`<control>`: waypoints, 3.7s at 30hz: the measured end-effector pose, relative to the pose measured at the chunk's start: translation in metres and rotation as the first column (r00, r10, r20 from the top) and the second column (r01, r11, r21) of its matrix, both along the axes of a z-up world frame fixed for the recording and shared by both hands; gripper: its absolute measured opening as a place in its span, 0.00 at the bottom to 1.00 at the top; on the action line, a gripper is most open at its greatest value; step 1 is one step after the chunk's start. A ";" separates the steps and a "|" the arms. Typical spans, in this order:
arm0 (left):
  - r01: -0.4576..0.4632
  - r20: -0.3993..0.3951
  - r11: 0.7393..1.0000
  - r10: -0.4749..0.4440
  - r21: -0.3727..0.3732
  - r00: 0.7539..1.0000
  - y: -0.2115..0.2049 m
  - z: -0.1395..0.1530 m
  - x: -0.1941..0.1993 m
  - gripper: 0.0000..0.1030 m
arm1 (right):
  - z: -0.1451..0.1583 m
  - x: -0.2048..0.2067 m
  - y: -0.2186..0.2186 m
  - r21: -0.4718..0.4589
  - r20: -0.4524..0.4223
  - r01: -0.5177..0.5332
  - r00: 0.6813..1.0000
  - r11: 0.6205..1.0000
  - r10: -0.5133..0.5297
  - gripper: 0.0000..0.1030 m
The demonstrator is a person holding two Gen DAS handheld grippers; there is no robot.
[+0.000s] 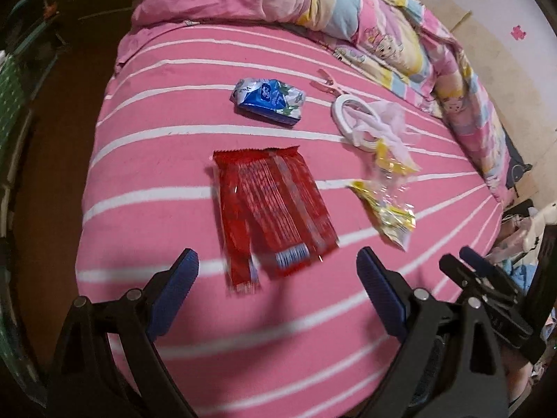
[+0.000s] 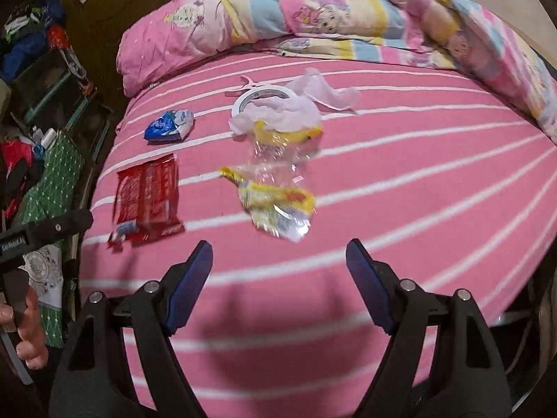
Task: Collect trash
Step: 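Grasp the red packet with the left gripper while the right gripper grasps the yellow-labelled bag, then carry the red packet and yellow-labelled bag with both grippers over the trash bin, then open both grippers over the bin to drop the red packet and bag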
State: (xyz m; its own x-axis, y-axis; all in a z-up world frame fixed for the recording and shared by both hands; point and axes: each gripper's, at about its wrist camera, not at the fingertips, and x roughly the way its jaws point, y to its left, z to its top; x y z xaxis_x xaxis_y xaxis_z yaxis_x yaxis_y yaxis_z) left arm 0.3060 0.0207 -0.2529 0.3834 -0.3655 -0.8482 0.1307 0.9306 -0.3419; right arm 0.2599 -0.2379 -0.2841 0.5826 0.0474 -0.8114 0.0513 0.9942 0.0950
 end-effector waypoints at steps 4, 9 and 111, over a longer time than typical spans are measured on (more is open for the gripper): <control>-0.014 -0.003 1.000 0.015 0.027 1.000 -0.004 -0.015 0.024 0.87 | -0.017 0.042 -0.004 0.015 -0.031 0.004 1.000 1.000 -0.004 0.76; 0.003 -0.052 0.999 -0.001 0.047 0.999 -0.015 -0.040 0.047 0.87 | -0.034 0.078 -0.005 0.021 -0.055 0.003 0.998 1.000 -0.002 0.76; 0.870 -0.324 0.473 -0.852 -0.141 0.411 -0.575 -0.167 -0.371 0.44 | -0.205 -0.481 -0.364 0.110 -0.384 0.810 0.569 0.576 -0.727 0.55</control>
State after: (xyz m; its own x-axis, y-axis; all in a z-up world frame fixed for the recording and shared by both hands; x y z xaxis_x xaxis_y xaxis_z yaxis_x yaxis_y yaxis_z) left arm -0.0646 -0.5542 -0.4196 -0.3919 -0.3098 -0.8663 0.7700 0.4050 -0.4931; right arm -0.2211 -0.6014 -0.4890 0.2552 -0.0933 -0.9624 0.8482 0.4994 0.1766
